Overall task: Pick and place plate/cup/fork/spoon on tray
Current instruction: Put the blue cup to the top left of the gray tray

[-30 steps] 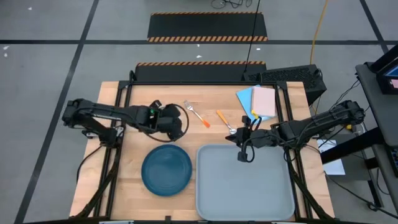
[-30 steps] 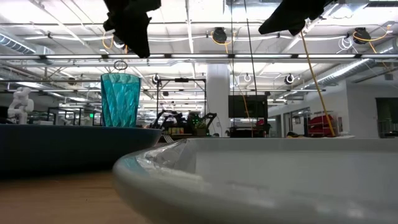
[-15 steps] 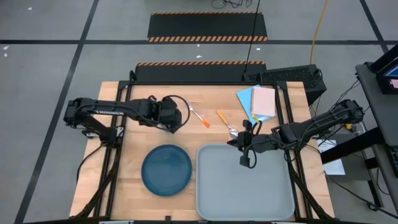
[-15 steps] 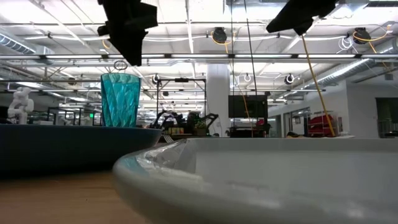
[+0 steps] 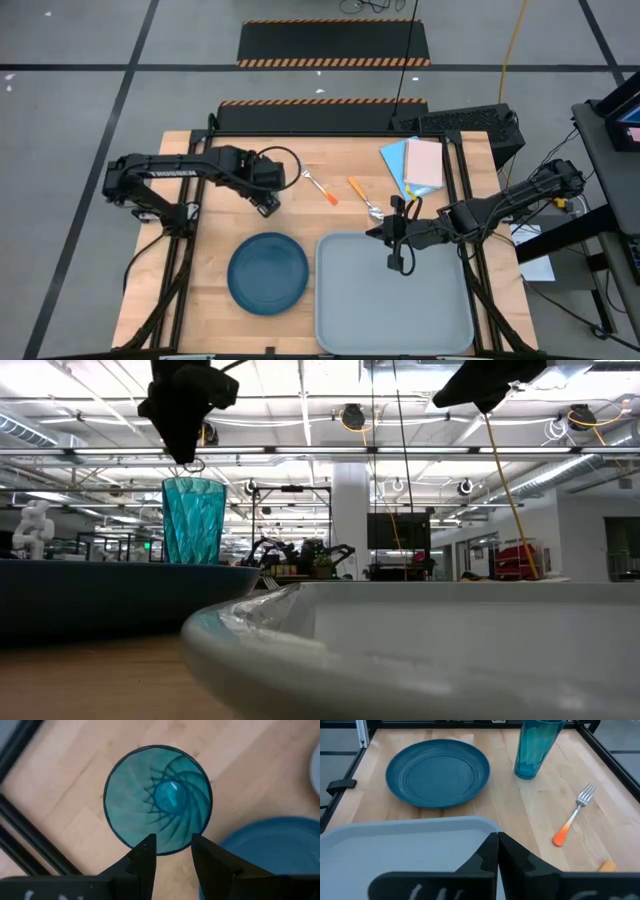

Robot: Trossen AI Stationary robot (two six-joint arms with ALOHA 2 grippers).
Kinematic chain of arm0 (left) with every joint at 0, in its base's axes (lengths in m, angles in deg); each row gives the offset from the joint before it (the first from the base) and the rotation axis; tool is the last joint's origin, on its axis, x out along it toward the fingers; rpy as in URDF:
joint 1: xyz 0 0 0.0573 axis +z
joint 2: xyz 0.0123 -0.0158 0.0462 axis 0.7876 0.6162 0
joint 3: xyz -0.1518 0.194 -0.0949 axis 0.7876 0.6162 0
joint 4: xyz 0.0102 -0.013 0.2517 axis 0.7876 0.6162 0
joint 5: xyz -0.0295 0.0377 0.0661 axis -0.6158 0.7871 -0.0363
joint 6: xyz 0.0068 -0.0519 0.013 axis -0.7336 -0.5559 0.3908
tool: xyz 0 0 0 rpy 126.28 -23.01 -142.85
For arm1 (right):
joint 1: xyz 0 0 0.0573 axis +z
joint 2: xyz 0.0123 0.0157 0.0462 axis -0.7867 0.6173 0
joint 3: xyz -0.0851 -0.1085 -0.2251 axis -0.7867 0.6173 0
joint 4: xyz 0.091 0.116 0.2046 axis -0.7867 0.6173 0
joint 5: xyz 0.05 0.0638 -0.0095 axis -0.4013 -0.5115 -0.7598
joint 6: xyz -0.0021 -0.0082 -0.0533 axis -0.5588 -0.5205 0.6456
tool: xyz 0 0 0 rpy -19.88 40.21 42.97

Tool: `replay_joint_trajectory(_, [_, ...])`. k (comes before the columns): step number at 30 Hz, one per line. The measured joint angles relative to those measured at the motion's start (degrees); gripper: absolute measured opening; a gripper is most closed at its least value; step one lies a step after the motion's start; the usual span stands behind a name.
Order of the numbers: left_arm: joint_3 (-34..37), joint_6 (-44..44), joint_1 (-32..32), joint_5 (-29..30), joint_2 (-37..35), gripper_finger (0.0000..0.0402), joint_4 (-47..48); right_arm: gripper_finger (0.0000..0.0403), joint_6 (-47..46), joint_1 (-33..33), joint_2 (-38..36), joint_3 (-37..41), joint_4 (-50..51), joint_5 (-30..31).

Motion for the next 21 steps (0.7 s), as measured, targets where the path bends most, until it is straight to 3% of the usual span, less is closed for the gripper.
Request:
replay_joint_trajectory(4, [0.0, 3.6, 0.5, -3.6, 0.4, 0.0157, -0.1, 0.0, 0.1, 0.0, 0.0, 0.0, 0.0, -0.1])
replay_joint_trajectory(12, [1.1, 8.6, 0.2, -3.4, 1.5, 0.0213, -2.0, 0.0, 0.7, 0.0, 0.0, 0.0, 0.0, -0.2])
replay_joint_trajectory(21, [7.5, 15.5, 0.2, -1.4, 1.7, 0.0199, -8.8, 0.0, 1.4, 0.0, 0.0, 0.0, 0.1, -0.2])
